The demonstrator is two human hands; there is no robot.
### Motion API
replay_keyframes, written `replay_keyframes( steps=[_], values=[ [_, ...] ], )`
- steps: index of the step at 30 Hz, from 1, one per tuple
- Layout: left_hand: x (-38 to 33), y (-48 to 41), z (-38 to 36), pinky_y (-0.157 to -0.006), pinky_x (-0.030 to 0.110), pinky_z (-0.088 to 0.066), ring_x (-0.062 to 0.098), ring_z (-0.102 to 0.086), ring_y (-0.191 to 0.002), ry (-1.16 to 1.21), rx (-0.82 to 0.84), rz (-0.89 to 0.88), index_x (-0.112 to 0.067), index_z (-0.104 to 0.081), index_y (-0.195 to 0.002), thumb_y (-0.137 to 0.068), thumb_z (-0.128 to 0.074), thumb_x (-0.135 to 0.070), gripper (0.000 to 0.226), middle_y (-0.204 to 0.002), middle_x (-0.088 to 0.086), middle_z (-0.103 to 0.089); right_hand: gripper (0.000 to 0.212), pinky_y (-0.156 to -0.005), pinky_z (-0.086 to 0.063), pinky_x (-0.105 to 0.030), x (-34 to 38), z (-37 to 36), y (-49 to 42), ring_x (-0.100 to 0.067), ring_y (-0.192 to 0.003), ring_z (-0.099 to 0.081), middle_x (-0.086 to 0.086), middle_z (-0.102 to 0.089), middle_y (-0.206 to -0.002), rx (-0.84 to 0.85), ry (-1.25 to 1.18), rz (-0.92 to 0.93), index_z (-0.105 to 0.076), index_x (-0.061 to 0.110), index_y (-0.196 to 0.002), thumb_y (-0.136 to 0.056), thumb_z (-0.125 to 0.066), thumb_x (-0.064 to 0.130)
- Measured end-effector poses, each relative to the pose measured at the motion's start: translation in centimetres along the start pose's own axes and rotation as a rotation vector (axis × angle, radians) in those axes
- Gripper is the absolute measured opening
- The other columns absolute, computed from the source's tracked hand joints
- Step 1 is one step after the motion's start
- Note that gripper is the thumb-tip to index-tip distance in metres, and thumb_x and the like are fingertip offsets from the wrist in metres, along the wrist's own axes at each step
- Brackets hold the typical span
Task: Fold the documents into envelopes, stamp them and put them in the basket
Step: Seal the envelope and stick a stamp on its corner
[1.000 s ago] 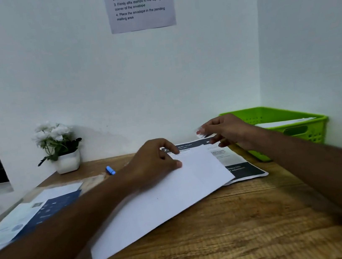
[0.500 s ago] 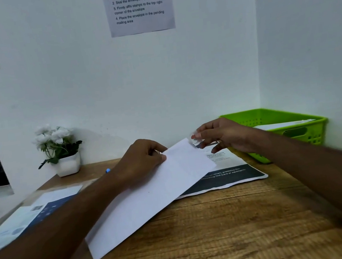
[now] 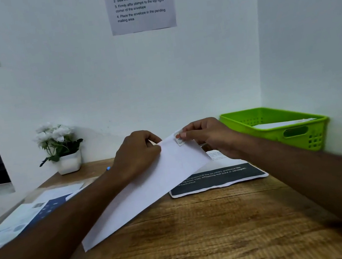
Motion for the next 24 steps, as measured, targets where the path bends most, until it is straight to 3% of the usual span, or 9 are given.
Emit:
replay_keyframes(
  steps=[5,8,12,19,24],
  values=[
    [-0.6,0.2,-0.3,-0.079,0.036,-0.051,0.013,-0.065,-0.081,0.092,0.036,-0.015,-0.023,-0.074,-0.094,-0.088,-0.062,-0.022,0.014,-0.081,-0.004,-0.071,0.018,-0.053,-0.047,-0.017,0.4,-1.2,0.4,-0.008,-0.067,-0.064,-0.002,-0.073,-0.085,-0.006,-0.028,0.027,-0.075,0.009,-0.099,-0.084,-0.074,0.018],
    [-0.4,0.3,-0.4,-0.082,0.039,-0.053,0.016,-0.068,-0.086,0.143,0.060,0.000,-0.017,-0.076,-0.097,-0.090,-0.062,-0.021,0.015,-0.089,-0.001,-0.074,0.019,-0.061,-0.051,-0.021,0.3,-1.6,0.5,-0.010,-0.074,-0.066,-0.003,-0.073,-0.088,0.021,-0.007,0.020,-0.075,0.009,-0.100,-0.084,-0.073,0.020],
    [-0.2,0.2,-0.2,-0.077,0.033,-0.052,0.019,-0.068,-0.081,0.164,0.028,0.026,-0.015,-0.074,-0.090,-0.088,-0.064,-0.014,0.010,-0.087,0.005,-0.073,0.019,-0.064,-0.053,-0.029,0.4,-1.4,0.6,-0.016,-0.075,-0.067,-0.006,-0.073,-0.088,0.020,0.026,0.021,-0.073,0.006,-0.098,-0.084,-0.074,0.019],
    [-0.2,0.4,-0.4,-0.077,0.032,-0.054,0.018,-0.070,-0.079,0.236,-0.010,0.057,-0.013,-0.076,-0.090,-0.084,-0.066,-0.010,0.012,-0.081,0.004,-0.074,0.018,-0.054,-0.053,-0.024,0.7,-1.5,0.8,-0.005,-0.061,-0.065,-0.001,-0.072,-0.075,-0.025,0.125,0.073,-0.074,0.003,-0.091,-0.084,-0.075,0.019],
    [-0.3,0.4,-0.5,-0.066,0.023,-0.049,0.013,-0.067,-0.073,0.252,-0.091,0.045,-0.011,-0.077,-0.090,-0.083,-0.071,-0.016,0.010,-0.080,0.002,-0.074,0.014,-0.051,-0.051,-0.023,0.6,-1.7,0.7,-0.003,-0.060,-0.063,0.001,-0.071,-0.071,-0.073,0.138,0.108,-0.075,0.005,-0.086,-0.084,-0.075,0.019]
  ],
)
Point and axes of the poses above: each hand's wrist, its own y-axis away from the middle knuckle, its own z-axis out of the back of the hand, x = y × z, the point moved 3 cm from there along -y, towards the middle knuckle
